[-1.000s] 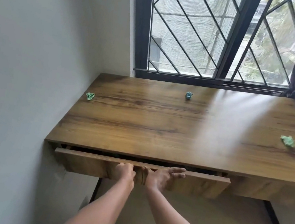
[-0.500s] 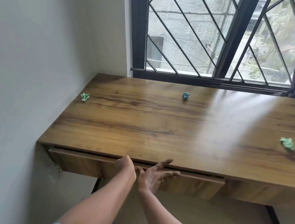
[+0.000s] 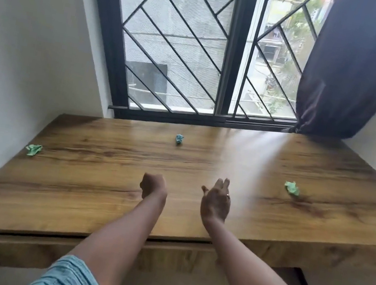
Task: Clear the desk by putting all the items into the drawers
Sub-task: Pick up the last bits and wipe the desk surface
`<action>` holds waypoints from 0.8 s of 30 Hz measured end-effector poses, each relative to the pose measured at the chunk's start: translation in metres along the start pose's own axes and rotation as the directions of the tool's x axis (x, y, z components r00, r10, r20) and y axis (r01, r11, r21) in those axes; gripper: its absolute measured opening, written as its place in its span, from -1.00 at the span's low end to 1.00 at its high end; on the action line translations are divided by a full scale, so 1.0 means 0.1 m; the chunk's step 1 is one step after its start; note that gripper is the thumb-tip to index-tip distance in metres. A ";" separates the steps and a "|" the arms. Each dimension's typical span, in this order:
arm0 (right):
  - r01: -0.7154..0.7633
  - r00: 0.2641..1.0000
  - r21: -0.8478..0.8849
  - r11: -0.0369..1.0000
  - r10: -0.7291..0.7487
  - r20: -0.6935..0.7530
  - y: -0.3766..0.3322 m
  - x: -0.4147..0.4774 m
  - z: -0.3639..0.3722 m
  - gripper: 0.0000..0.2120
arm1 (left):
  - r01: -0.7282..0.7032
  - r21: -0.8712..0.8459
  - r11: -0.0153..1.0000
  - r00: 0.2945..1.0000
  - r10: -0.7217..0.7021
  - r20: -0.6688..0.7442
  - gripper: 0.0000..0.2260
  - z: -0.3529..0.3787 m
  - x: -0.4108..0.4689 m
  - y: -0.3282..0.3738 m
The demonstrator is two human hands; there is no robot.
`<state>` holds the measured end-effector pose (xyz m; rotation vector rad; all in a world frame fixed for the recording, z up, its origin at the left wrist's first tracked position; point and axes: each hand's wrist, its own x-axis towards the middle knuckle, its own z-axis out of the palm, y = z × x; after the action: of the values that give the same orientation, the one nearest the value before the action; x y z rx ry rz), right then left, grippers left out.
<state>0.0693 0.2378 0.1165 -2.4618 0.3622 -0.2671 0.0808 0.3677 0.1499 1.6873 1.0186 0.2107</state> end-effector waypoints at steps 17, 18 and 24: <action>-0.550 0.824 -0.230 0.803 0.478 -0.303 1.71 1.94 -0.10 -0.52 | -0.387 0.454 0.803 0.922 0.332 0.198 -0.62 1.48 1.11 0.81; -0.606 0.787 -0.231 0.762 0.529 -0.319 1.86 2.08 -0.02 -0.48 | -0.402 0.478 0.781 0.916 0.336 0.221 -0.57 1.56 1.20 0.87; -0.537 0.823 -0.217 0.815 0.450 -0.348 1.57 2.11 -0.16 -0.64 | -0.468 0.587 0.661 0.884 0.348 0.313 -0.41 2.00 1.63 0.99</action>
<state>0.2328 0.0413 0.0544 -2.5108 1.2411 -0.3548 0.3511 0.3395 0.1016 2.5337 0.5746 -0.0169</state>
